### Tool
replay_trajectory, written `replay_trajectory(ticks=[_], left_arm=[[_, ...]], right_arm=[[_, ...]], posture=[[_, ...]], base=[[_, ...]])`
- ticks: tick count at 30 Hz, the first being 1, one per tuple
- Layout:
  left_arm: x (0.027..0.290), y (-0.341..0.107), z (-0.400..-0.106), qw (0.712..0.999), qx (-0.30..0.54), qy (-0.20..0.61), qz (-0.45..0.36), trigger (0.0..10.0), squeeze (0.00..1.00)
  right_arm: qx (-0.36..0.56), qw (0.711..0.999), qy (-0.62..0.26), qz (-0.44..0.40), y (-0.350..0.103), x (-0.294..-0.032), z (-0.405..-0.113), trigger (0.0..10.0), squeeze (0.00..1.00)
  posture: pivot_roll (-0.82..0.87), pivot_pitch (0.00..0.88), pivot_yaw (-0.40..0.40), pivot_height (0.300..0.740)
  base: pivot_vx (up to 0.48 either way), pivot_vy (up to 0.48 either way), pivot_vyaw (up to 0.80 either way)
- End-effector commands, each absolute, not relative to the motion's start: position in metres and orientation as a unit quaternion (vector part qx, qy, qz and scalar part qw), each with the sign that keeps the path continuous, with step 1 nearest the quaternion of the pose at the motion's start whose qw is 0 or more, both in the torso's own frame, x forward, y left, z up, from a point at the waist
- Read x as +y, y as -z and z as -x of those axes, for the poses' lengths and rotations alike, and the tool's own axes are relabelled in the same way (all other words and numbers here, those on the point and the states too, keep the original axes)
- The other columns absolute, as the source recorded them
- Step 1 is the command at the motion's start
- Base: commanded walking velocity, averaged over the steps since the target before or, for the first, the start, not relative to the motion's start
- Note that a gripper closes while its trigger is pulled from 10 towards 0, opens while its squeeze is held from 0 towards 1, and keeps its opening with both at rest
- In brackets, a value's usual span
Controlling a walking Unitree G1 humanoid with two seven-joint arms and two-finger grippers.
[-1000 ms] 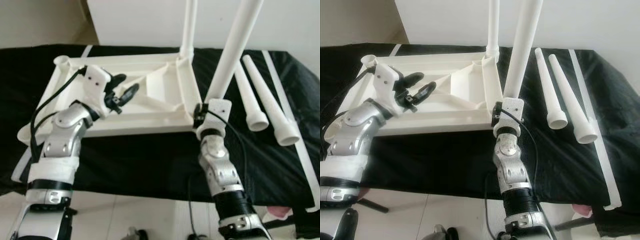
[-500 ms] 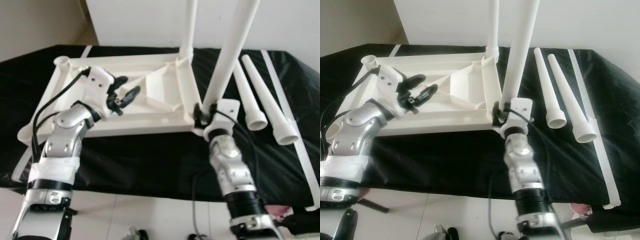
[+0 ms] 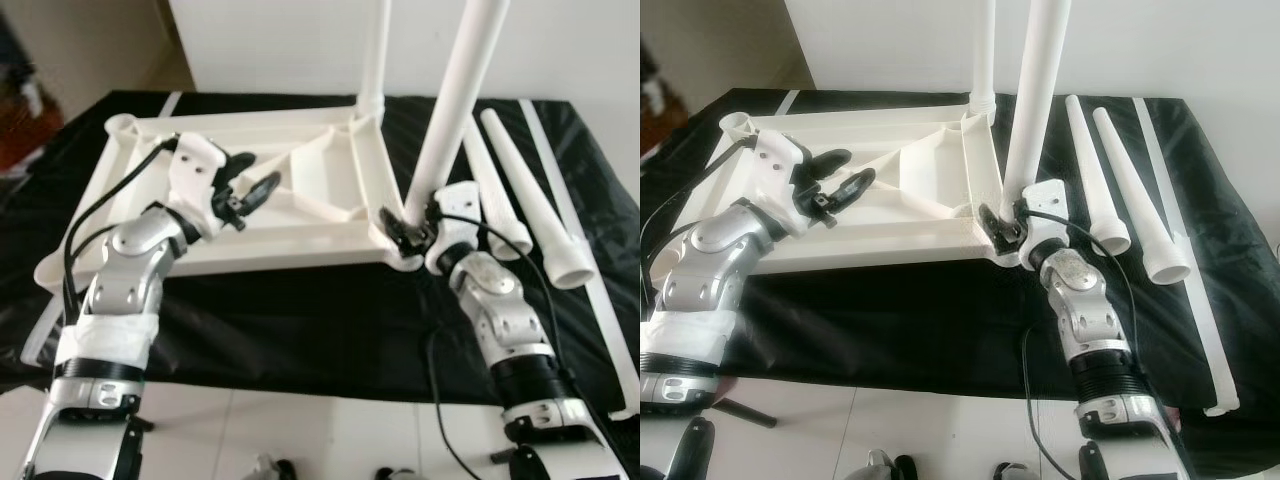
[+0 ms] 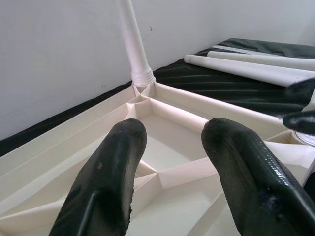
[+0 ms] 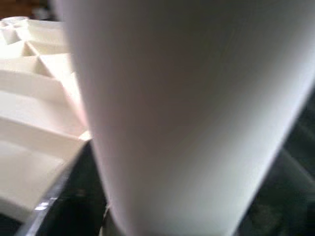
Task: Building children table
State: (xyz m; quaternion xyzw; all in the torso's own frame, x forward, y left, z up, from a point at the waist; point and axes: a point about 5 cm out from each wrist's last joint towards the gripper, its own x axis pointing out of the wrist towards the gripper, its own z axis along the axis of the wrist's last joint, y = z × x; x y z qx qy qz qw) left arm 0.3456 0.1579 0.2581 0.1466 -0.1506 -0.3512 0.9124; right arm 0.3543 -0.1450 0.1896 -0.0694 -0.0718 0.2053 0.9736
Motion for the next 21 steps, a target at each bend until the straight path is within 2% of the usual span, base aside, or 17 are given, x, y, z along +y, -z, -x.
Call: replay_trajectory(ticks=[1,8,14,15,21], left_arm=[[0.158,-0.256,-0.344,0.91,-0.144,0.357,-0.154,0.0,0.0],[0.158,-0.256,-0.345,0.91,-0.144,0.356,-0.154,0.0,0.0],[0.157,-0.256,-0.346,0.909,-0.143,0.359,-0.155,0.0,0.0],[0.157,-0.256,-0.346,0.909,-0.143,0.36,-0.154,0.0,0.0],[0.156,-0.256,-0.345,0.909,-0.144,0.361,-0.154,0.0,0.0]], right_arm=[[-0.072,0.971,-0.215,0.074,-0.19,-0.144,-0.355,0.0,0.0],[-0.028,0.991,-0.126,0.038,-0.18,-0.159,-0.361,0.0,0.0],[-0.027,0.996,-0.08,0.028,-0.179,-0.157,-0.358,0.0,0.0],[-0.018,0.999,-0.041,0.008,-0.176,-0.153,-0.356,10.0,0.0],[-0.009,0.998,0.049,-0.034,-0.168,-0.142,-0.348,10.0,0.0]], posture=[[-0.07,0.154,0.063,0.74],[-0.08,0.154,0.066,0.74],[-0.08,0.154,0.067,0.74],[-0.08,0.155,0.067,0.74],[-0.08,0.153,0.054,0.74]], base=[[0.0,0.0,0.0],[0.0,0.0,0.0],[0.0,0.0,0.0],[0.0,0.0,0.0],[0.0,0.0,0.0]])
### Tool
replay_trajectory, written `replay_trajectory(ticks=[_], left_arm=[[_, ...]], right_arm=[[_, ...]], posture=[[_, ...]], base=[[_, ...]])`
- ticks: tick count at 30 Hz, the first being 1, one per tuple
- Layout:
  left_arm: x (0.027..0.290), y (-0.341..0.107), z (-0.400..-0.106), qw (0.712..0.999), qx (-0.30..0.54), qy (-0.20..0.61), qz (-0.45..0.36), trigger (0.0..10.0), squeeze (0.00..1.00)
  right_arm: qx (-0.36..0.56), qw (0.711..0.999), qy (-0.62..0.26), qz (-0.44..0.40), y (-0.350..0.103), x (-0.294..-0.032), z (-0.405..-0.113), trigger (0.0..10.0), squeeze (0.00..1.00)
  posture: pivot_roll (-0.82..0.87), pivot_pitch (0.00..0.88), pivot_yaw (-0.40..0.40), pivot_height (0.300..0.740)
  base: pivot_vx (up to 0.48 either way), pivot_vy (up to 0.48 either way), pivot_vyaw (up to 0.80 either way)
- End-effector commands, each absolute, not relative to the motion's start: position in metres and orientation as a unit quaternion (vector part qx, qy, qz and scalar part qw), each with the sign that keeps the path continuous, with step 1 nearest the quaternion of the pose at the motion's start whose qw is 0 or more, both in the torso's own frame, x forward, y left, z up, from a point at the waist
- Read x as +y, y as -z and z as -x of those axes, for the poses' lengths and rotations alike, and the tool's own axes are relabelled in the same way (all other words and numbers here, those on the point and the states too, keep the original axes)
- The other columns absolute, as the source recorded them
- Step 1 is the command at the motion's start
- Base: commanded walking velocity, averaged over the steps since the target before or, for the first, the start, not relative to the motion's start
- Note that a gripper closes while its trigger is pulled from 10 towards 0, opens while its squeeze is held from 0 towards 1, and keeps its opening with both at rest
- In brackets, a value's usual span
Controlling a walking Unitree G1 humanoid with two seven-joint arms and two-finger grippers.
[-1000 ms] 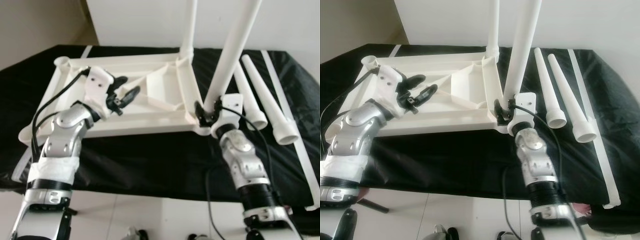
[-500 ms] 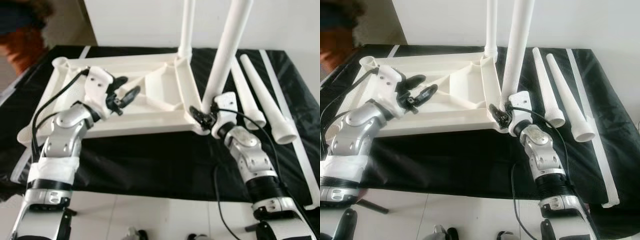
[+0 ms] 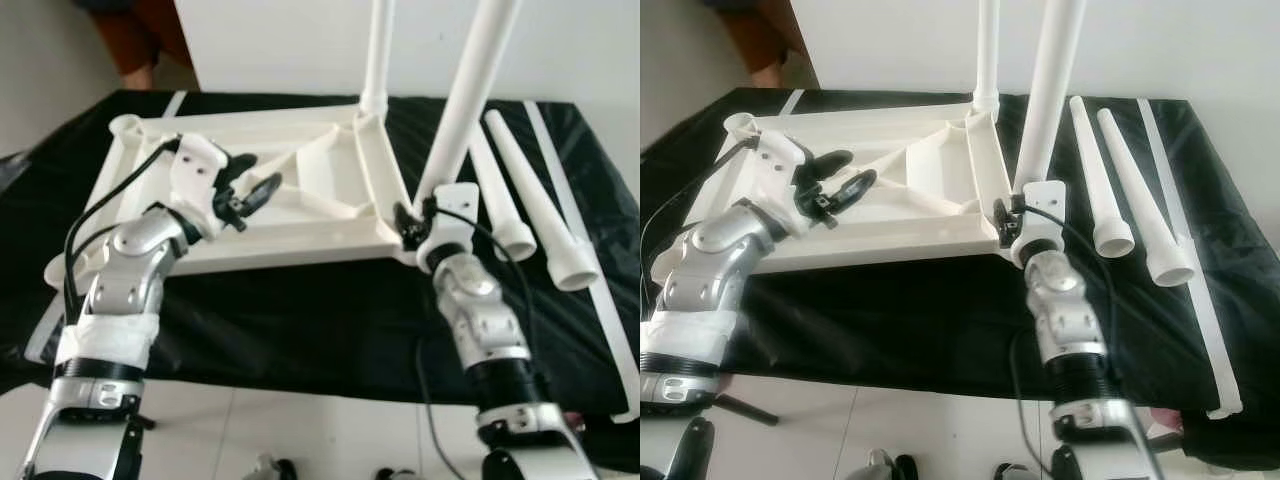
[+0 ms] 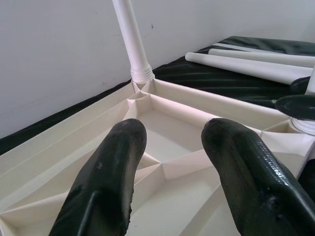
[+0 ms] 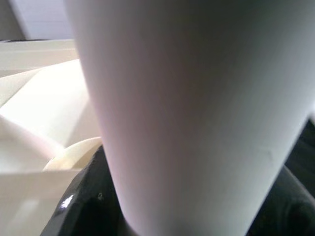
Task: Building children table
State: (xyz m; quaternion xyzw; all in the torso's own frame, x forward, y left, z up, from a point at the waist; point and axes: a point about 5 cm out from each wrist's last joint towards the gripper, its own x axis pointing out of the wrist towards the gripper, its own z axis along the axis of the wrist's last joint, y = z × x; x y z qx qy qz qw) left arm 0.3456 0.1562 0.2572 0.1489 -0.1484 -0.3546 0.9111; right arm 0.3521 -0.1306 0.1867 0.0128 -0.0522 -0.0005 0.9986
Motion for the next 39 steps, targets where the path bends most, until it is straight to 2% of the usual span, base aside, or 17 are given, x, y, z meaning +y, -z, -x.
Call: replay_trajectory(ticks=[1,3,5,8,12,13,18,24,25,29,31,34,37,38,39], left_arm=[[0.156,-0.256,-0.345,0.909,-0.143,0.361,-0.153,0.0,0.0],[0.156,-0.255,-0.344,0.909,-0.144,0.36,-0.153,0.0,0.0],[0.157,-0.255,-0.343,0.909,-0.144,0.36,-0.153,0.0,0.0],[0.156,-0.255,-0.343,0.909,-0.144,0.361,-0.152,0.0,0.0],[0.155,-0.254,-0.342,0.908,-0.143,0.363,-0.153,0.0,0.0],[0.155,-0.254,-0.342,0.908,-0.144,0.363,-0.153,0.0,0.0],[0.154,-0.254,-0.342,0.907,-0.144,0.364,-0.151,0.0,0.0],[0.153,-0.253,-0.342,0.907,-0.144,0.366,-0.151,0.0,0.0],[0.152,-0.253,-0.342,0.907,-0.143,0.367,-0.151,0.0,0.0],[0.152,-0.253,-0.342,0.906,-0.144,0.367,-0.151,0.0,0.0],[0.152,-0.253,-0.342,0.906,-0.144,0.367,-0.151,0.0,0.0],[0.152,-0.253,-0.342,0.906,-0.143,0.367,-0.151,0.0,0.0],[0.153,-0.253,-0.342,0.907,-0.143,0.367,-0.152,0.0,0.0],[0.153,-0.253,-0.342,0.907,-0.143,0.367,-0.152,0.0,0.0],[0.153,-0.253,-0.342,0.907,-0.143,0.367,-0.152,0.0,0.0]], right_arm=[[-0.013,0.995,0.084,-0.045,-0.167,-0.14,-0.345,10.0,0.0],[-0.017,0.989,0.132,-0.07,-0.165,-0.132,-0.339,10.0,0.0],[-0.019,0.986,0.145,-0.084,-0.166,-0.124,-0.337,10.0,0.0],[-0.033,0.99,0.103,-0.091,-0.172,-0.112,-0.339,10.0,0.0],[-0.054,0.991,0.071,-0.096,-0.178,-0.113,-0.338,10.0,0.0],[-0.061,0.992,0.06,-0.098,-0.18,-0.114,-0.338,10.0,1.0],[-0.081,0.992,-0.008,-0.096,-0.19,-0.121,-0.34,10.0,1.0],[-0.09,0.993,-0.063,-0.052,-0.197,-0.13,-0.344,10.0,1.0],[-0.085,0.992,-0.087,-0.039,-0.198,-0.133,-0.347,10.0,0.0],[-0.078,0.986,-0.148,0.005,-0.201,-0.139,-0.354,10.0,0.0],[-0.078,0.986,-0.148,0.005,-0.201,-0.139,-0.354,10.0,0.0],[-0.075,0.973,-0.217,0.038,-0.2,-0.133,-0.354,10.0,0.0],[-0.074,0.967,-0.24,0.053,-0.2,-0.131,-0.353,10.0,0.0],[-0.072,0.965,-0.244,0.057,-0.2,-0.133,-0.354,1.5,0.0],[-0.072,0.965,-0.244,0.057,-0.2,-0.133,-0.354,1.5,0.0]], posture=[[-0.08,0.151,0.053,0.74],[-0.07,0.148,0.049,0.74],[-0.07,0.147,0.049,0.74],[-0.07,0.142,0.049,0.74],[-0.07,0.137,0.047,0.74],[-0.07,0.136,0.045,0.74],[-0.08,0.132,0.045,0.74],[-0.08,0.13,0.044,0.74],[-0.08,0.129,0.045,0.74],[-0.08,0.128,0.043,0.74],[-0.08,0.128,0.043,0.74],[-0.08,0.129,0.043,0.74],[-0.08,0.13,0.042,0.74],[-0.08,0.132,0.04,0.74],[-0.08,0.132,0.04,0.74]], base=[[0.0,0.0,0.0],[0.0,0.0,0.0],[0.0,0.0,0.0],[0.0,0.0,0.0],[0.0,0.0,0.0],[0.0,0.0,0.0],[0.0,0.0,0.0],[0.0,0.0,0.0],[0.0,0.0,0.0],[0.0,0.0,0.0],[0.0,0.0,0.0],[0.0,0.0,0.0],[0.0,0.0,0.0],[0.0,0.0,0.0],[0.0,0.0,0.0]])
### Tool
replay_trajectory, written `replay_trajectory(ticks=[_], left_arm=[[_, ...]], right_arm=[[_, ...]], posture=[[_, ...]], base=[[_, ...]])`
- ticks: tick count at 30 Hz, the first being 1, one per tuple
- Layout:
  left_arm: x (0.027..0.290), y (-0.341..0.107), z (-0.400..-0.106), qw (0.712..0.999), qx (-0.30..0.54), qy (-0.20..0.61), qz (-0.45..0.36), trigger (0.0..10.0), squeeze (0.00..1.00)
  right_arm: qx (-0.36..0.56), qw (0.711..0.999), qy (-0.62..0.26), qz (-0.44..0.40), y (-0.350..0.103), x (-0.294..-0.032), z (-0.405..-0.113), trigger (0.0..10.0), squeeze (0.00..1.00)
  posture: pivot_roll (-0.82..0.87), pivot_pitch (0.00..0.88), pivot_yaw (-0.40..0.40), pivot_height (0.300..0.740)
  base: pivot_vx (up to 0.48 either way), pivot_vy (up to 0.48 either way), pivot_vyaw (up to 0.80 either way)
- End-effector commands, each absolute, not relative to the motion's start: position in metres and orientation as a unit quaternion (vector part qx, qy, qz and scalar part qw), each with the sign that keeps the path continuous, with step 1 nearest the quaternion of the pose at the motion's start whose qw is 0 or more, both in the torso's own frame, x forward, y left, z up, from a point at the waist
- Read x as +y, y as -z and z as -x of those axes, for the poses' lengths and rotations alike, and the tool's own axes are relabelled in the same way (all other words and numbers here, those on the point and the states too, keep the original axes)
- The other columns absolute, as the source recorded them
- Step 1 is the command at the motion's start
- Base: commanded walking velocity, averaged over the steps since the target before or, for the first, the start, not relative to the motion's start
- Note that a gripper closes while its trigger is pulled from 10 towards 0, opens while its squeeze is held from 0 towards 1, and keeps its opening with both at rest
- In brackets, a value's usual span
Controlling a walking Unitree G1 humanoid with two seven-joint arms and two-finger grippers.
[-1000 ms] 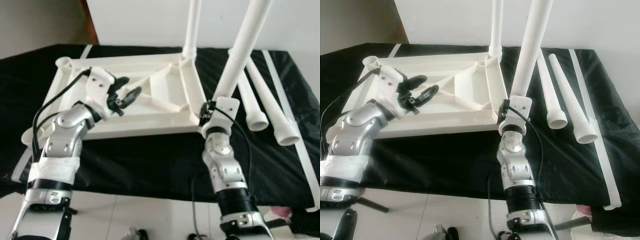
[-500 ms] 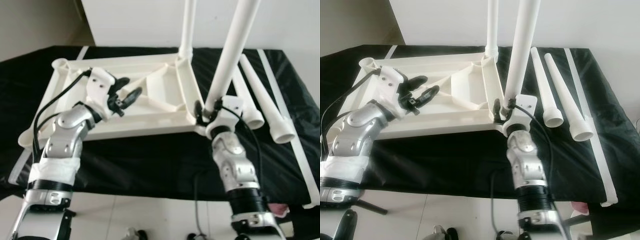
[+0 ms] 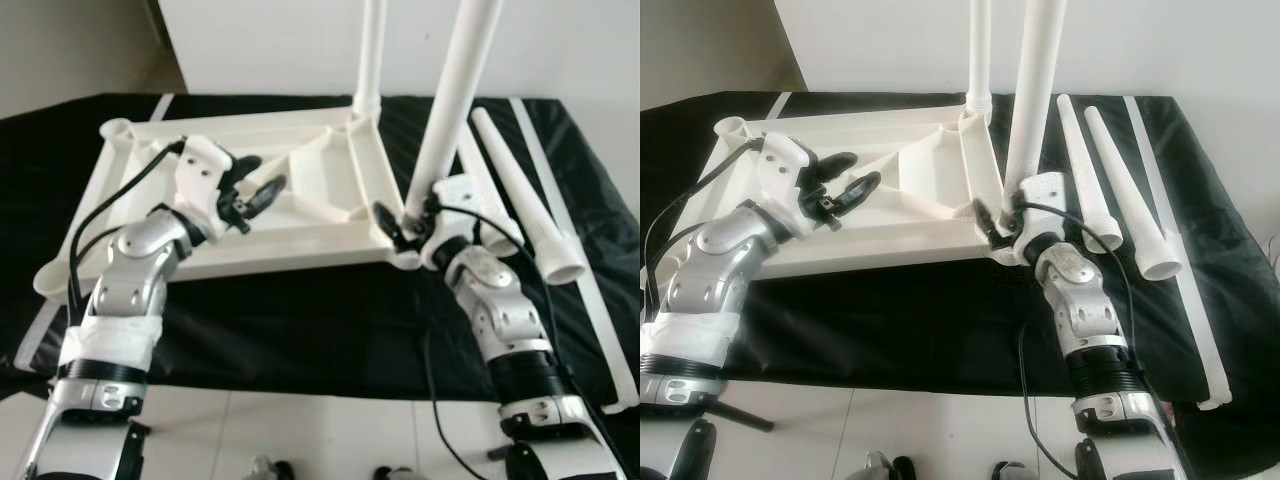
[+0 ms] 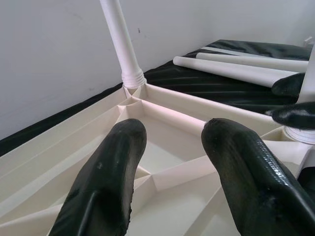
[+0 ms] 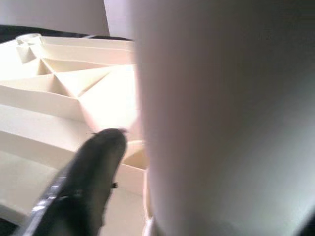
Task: Building children table
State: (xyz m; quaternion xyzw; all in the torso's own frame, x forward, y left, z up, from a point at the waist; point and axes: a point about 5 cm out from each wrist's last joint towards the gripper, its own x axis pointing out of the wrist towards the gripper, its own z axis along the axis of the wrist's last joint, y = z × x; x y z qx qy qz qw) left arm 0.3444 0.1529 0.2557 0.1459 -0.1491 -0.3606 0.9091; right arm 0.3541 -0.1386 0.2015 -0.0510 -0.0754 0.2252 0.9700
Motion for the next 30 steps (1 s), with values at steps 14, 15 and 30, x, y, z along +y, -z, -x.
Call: replay_trajectory(ticks=[14,15,30], left_arm=[[0.155,-0.254,-0.342,0.908,-0.141,0.364,-0.152,0.0,0.0],[0.155,-0.254,-0.342,0.908,-0.142,0.364,-0.152,0.0,0.0],[0.154,-0.254,-0.342,0.909,-0.144,0.361,-0.149,0.0,0.0]], right_arm=[[-0.029,0.996,-0.079,-0.027,-0.183,-0.134,-0.346,0.0,0.0],[-0.028,0.997,-0.071,-0.033,-0.182,-0.133,-0.346,0.0,0.0],[-0.032,0.992,0.054,-0.109,-0.177,-0.108,-0.331,10.0,0.0]], posture=[[-0.08,0.144,0.044,0.74],[-0.08,0.144,0.044,0.74],[-0.07,0.136,0.033,0.74]], base=[[0.0,0.0,0.0],[0.0,0.0,0.0],[0.0,0.0,0.0]])
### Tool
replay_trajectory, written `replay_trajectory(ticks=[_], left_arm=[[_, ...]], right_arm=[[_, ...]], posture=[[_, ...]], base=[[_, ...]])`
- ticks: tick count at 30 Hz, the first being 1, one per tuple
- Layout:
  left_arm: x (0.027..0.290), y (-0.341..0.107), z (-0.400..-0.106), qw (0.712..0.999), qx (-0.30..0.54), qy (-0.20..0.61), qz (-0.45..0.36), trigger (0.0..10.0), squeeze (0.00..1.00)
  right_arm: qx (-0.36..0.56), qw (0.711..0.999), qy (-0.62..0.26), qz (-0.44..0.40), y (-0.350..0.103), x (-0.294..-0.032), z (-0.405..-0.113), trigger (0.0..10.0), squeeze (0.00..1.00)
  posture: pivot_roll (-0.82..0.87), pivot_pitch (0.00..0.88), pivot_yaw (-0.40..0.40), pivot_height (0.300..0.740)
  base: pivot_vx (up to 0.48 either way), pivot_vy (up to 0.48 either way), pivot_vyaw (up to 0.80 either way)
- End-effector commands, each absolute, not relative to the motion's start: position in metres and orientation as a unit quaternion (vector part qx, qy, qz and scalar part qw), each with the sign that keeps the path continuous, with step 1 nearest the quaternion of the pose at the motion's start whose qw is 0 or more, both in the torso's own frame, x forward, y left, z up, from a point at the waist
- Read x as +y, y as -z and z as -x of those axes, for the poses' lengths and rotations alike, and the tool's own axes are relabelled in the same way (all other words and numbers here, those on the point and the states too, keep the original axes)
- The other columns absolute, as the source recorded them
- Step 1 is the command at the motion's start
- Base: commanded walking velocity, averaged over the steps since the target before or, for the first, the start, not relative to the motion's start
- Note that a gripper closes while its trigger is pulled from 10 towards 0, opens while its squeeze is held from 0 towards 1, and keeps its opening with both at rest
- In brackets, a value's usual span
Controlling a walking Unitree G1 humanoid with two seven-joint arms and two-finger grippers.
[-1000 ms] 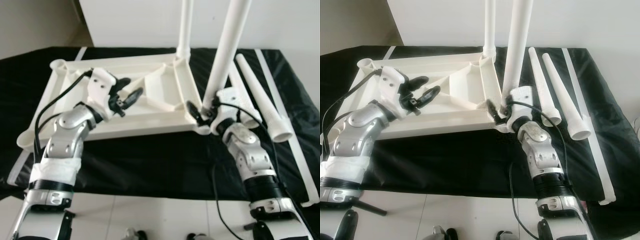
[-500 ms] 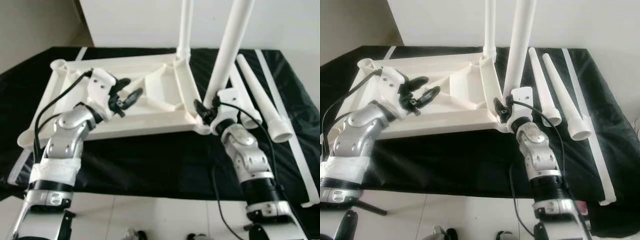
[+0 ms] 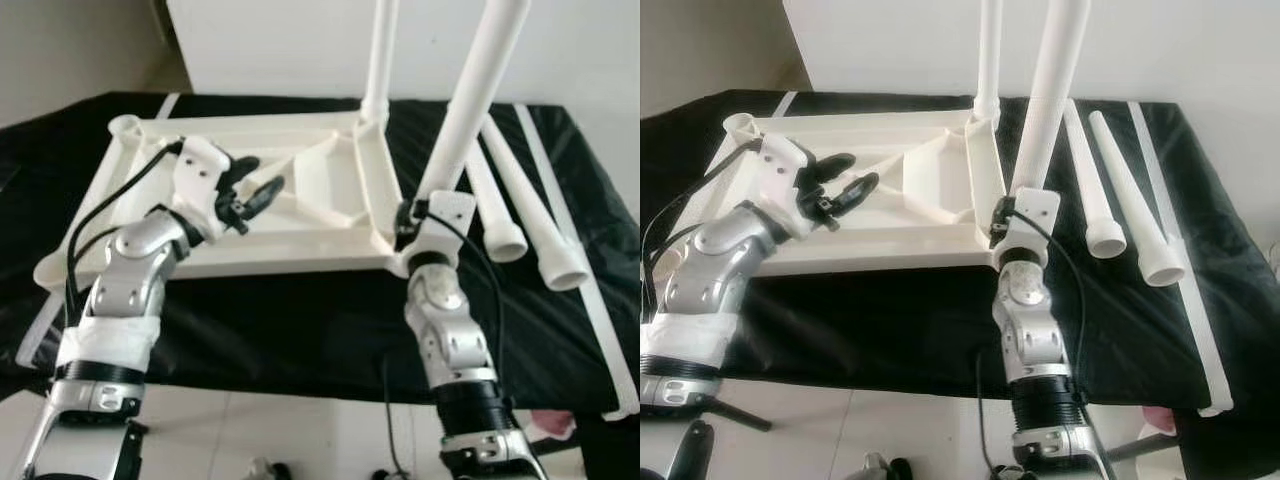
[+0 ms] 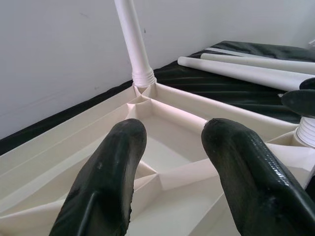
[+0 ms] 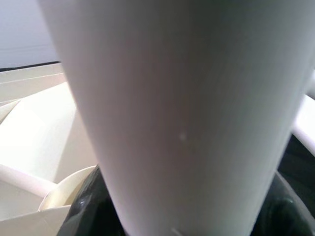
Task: Building children table
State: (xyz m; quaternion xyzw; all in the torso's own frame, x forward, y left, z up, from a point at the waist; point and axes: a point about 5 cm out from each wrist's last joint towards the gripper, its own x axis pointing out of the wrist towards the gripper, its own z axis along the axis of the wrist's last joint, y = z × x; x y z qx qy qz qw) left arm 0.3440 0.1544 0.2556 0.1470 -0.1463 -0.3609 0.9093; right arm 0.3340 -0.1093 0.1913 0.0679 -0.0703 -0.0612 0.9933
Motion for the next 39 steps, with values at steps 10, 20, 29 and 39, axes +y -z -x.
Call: replay_trajectory(ticks=[10,20,29,39], left_arm=[[0.157,-0.252,-0.339,0.911,-0.141,0.358,-0.151,0.0,0.0],[0.159,-0.253,-0.339,0.912,-0.141,0.353,-0.152,0.0,0.0],[0.155,-0.25,-0.339,0.908,-0.136,0.36,-0.164,0.0,0.0],[0.156,-0.25,-0.343,0.906,-0.131,0.358,-0.185,0.7,0.0]], right_arm=[[-0.069,0.992,0.032,-0.098,-0.183,-0.122,-0.328,10.0,1.0],[-0.09,0.993,0.007,-0.077,-0.184,-0.122,-0.322,10.0,0.0],[-0.086,0.993,0.007,-0.076,-0.18,-0.12,-0.319,10.0,0.0],[-0.09,0.993,0.009,-0.077,-0.181,-0.123,-0.321,10.0,0.0]], posture=[[-0.07,0.138,0.033,0.74],[-0.07,0.141,0.037,0.74],[-0.07,0.143,0.046,0.74],[-0.07,0.138,0.056,0.74]], base=[[0.0,0.0,0.0],[0.0,0.0,0.0],[0.0,0.0,0.0],[0.0,0.0,0.0]])
